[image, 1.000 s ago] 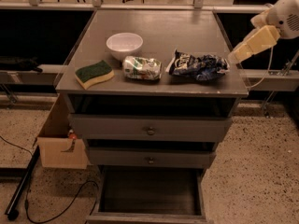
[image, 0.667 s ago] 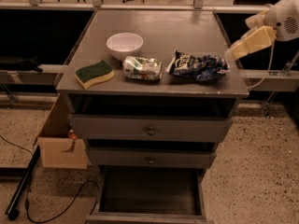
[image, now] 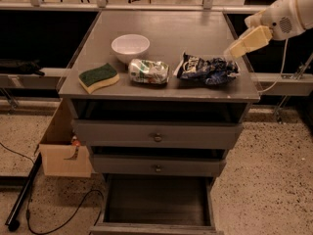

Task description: Place blue chip bag into bottom drawer

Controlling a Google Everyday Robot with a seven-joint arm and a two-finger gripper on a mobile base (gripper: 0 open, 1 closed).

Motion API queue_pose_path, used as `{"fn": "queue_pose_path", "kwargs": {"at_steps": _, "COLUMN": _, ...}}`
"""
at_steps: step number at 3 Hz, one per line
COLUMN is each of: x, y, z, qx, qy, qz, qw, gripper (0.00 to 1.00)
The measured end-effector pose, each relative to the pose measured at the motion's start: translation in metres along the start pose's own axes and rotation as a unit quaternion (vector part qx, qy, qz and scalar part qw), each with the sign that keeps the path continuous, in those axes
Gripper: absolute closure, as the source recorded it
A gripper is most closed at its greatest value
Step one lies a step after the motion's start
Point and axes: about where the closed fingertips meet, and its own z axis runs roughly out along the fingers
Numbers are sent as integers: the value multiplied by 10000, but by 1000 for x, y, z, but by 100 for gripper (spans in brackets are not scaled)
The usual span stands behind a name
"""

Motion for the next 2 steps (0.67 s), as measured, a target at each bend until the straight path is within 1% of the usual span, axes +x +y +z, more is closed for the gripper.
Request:
{"fn": "queue_pose_path", "kwargs": {"at_steps": 1, "x": 12, "y": -10, "z": 16, "qx": 63, "qy": 292, "qz": 24, "qw": 9996, "gripper": 0}}
{"fn": "queue_pose_path", "kwargs": {"at_steps": 2, "x": 30, "y": -20, "z": 28, "qx": 135, "qy": 561, "qz": 143, "qw": 9982, "gripper": 0}}
